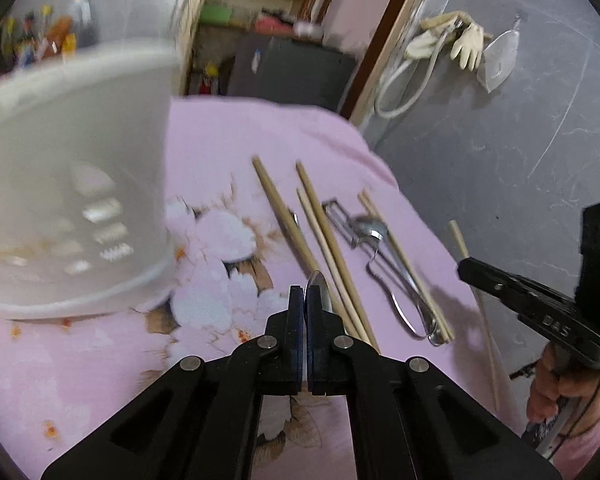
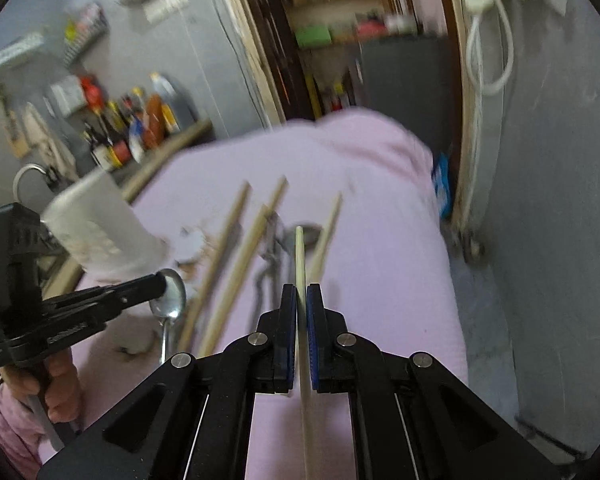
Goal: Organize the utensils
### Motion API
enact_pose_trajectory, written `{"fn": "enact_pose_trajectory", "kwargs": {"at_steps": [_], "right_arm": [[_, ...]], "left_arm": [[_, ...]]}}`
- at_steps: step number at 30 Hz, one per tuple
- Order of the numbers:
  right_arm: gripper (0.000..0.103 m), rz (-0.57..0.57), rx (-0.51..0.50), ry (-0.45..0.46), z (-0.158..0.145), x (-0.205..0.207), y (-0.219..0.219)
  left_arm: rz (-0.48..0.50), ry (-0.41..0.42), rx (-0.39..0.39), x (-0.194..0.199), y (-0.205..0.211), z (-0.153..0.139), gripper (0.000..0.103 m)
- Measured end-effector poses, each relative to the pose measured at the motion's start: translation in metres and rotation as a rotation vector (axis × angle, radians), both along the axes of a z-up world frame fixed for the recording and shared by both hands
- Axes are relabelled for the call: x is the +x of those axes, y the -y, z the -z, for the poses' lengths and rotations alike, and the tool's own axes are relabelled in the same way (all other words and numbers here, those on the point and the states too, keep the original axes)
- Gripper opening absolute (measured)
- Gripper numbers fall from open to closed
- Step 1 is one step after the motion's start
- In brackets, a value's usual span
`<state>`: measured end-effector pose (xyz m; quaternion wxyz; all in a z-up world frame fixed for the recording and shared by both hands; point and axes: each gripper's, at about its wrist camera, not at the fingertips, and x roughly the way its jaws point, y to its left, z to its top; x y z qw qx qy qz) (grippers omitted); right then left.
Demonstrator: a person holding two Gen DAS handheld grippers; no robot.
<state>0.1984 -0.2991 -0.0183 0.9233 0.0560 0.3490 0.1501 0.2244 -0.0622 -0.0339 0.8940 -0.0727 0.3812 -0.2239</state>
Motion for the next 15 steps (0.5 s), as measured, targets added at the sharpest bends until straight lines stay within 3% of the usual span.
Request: {"fn": "enact_pose_trajectory", "kwargs": {"at_steps": [7, 15], "right_arm": [[0.003, -0.037, 0.071, 0.316, -0.028, -0.039, -0.028], [0.003, -0.107, 0.165, 0.573, -0.074, -0.046, -0.068]], "left_arm": [[-0.124, 0.324, 0.060, -0.055, 0.000, -0.042, 0.000], [-0.295, 0.591, 0.097, -0.090, -0.024, -0.092, 0.000]]}}
